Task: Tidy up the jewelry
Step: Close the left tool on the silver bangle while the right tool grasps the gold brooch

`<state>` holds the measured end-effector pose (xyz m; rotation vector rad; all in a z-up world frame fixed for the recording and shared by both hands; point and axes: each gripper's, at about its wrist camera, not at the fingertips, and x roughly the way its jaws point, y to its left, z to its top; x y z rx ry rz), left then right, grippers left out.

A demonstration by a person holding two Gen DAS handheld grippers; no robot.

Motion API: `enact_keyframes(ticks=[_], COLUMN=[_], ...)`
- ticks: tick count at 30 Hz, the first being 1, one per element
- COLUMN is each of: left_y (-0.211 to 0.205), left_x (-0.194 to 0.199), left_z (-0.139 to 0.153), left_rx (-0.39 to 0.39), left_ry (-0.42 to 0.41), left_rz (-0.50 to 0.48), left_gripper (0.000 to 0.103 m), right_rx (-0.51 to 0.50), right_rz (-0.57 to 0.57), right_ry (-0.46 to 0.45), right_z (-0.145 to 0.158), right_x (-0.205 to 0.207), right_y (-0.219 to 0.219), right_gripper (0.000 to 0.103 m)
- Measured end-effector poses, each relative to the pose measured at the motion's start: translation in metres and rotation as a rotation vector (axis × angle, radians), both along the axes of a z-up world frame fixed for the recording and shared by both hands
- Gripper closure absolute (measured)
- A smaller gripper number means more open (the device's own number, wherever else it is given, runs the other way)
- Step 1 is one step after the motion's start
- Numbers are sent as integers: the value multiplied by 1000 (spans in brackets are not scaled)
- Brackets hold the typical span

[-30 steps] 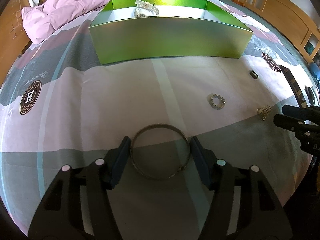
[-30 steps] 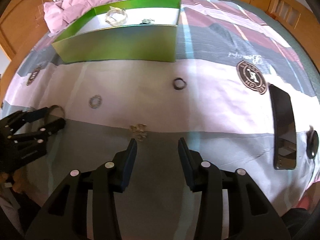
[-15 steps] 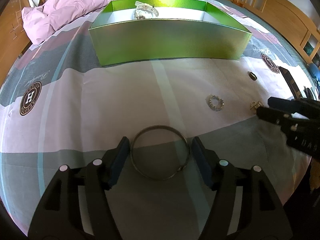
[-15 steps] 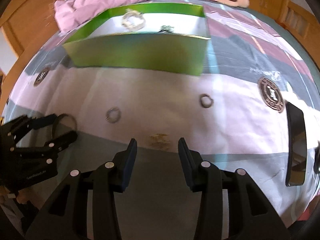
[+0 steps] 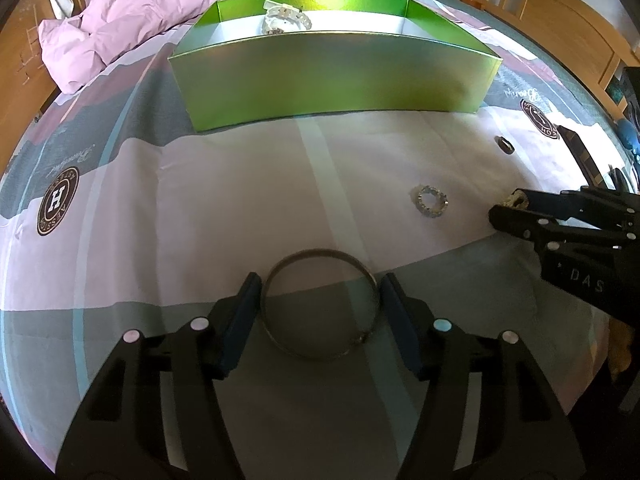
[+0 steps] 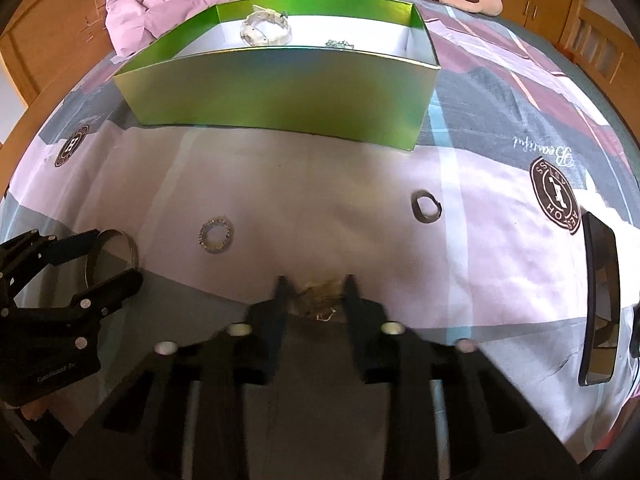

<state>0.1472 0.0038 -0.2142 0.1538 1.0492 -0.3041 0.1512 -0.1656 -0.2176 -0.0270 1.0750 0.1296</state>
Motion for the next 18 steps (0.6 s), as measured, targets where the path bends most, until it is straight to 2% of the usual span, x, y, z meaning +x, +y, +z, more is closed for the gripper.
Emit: enact_keyframes(ticks=[9, 18], left_y=[4, 5], left_x=[-1, -9], left_z=[6, 42], left_rx=[-9, -39], left_ry=[-25, -100], left_rz=[21, 44], left_gripper=[42, 42], right_rx=[20, 39], right_rz=[3, 26], right_ry=[-17, -70], right_z=[9, 38], right_x=[-7, -15], right_y=[-2, 1], right_gripper=[80, 80])
